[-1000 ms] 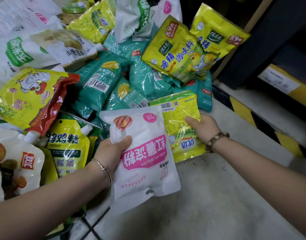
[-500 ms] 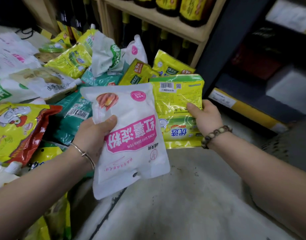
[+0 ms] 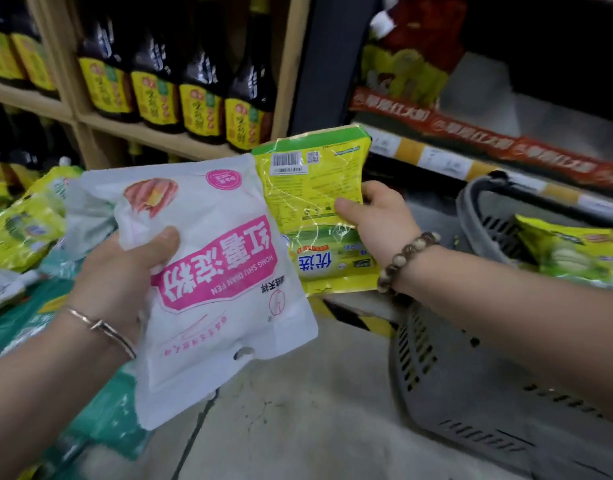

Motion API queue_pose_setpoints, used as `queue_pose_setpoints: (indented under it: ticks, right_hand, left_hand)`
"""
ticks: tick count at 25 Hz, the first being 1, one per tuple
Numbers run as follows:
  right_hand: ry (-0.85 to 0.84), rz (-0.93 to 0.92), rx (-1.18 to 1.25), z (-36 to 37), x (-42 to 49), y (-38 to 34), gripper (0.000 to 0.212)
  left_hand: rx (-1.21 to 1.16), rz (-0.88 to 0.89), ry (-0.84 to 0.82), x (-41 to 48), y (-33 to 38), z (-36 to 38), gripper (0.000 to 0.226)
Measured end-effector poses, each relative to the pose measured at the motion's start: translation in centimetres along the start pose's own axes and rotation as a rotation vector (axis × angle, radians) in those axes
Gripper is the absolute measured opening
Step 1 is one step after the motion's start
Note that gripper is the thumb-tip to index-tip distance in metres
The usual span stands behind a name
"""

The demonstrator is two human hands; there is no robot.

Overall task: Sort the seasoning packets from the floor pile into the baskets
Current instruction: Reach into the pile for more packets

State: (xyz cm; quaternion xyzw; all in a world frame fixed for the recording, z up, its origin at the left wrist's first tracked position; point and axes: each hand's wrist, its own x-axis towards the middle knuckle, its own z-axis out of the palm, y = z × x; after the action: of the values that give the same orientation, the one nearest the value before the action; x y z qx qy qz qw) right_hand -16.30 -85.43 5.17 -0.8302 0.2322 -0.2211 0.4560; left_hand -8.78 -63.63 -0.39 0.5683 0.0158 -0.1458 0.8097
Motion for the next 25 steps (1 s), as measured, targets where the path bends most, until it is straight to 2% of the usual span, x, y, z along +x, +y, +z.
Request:
queue_pose_setpoints:
  ticks: [9, 13, 16, 19, 23, 25]
  right_hand:
    - [0.180, -0.029, 0.055, -15.1, 1.4, -1.5, 0.011]
    - [0.330, 0.025, 0.058, -23.2, 1.4, 0.4, 0.013]
    - [0.381, 0.095, 0.021, -28.2, 1.0, 2.9, 0.012]
    - [0.395, 0.182, -0.030, -31.6, 0.2, 6.2, 0.013]
    - [0.407, 0.367, -0.129, -34.2, -1.9, 10.6, 0.035]
    - [0.396, 0.429, -0.153, -34.7, -3.4, 12.8, 0.023]
  left_hand:
    - [-0.095, -0.047, -0.278, -3.4, 3.2, 13.0, 0.007]
    - [-0.012, -0.126, -0.432, -5.1, 3.2, 21.8, 0.015]
    - [0.049, -0.140, -0.514, -6.7, 2.2, 28.6, 0.017]
    - [0.209, -0.052, -0.575, -7.7, -0.5, 33.7, 0.010]
    - [0.329, -0.076, -0.593, -7.4, -4.7, 36.4, 0.022]
    - [0.551, 0.035, -0.629, -6.9, -6.2, 36.8, 0.035]
